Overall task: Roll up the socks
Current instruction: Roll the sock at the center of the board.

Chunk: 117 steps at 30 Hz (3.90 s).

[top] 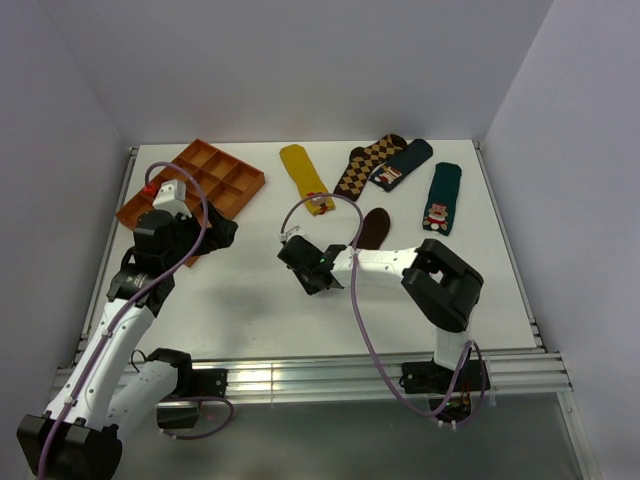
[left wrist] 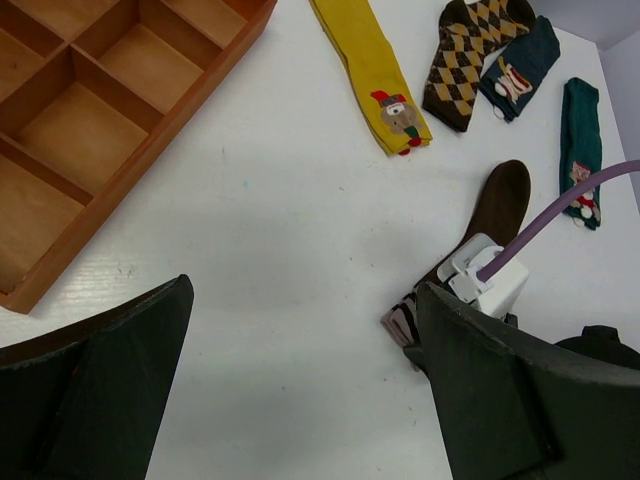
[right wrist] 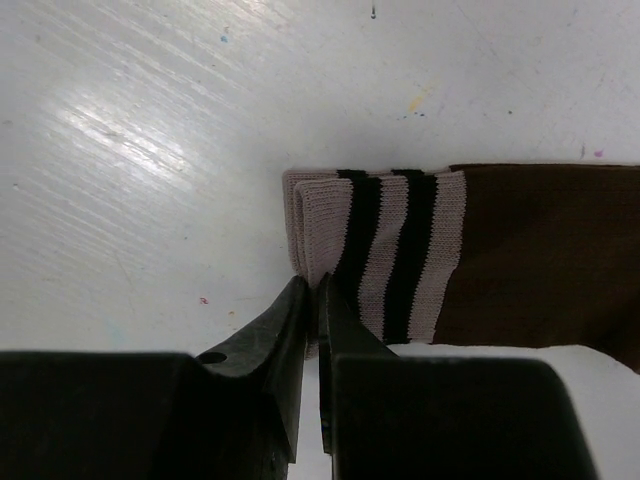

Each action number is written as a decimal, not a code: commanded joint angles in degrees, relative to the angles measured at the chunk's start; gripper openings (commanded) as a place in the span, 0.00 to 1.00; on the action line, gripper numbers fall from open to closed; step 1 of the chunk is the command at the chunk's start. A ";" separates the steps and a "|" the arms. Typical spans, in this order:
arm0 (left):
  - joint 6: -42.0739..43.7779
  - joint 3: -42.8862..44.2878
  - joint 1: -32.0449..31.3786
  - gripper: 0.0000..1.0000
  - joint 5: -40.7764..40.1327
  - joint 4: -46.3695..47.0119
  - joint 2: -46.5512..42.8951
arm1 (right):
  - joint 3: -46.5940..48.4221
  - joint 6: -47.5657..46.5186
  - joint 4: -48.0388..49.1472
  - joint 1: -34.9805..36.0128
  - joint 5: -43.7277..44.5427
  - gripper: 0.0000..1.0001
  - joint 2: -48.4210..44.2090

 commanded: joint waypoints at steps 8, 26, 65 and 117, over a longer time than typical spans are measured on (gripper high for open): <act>-4.84 -1.07 -0.89 0.99 5.11 1.17 1.40 | -0.35 5.37 3.29 -0.24 -14.77 0.00 1.47; -13.72 -5.91 -8.27 0.99 4.32 6.62 4.04 | -14.49 17.58 26.23 -13.15 -44.81 0.00 -1.43; -40.86 -15.58 -27.69 0.57 -8.95 25.60 25.74 | -25.31 33.58 49.09 -23.79 -59.08 0.00 6.04; -50.01 -7.50 -33.85 0.31 -18.53 21.57 38.84 | -24.96 31.56 46.90 -23.71 -58.11 0.00 5.87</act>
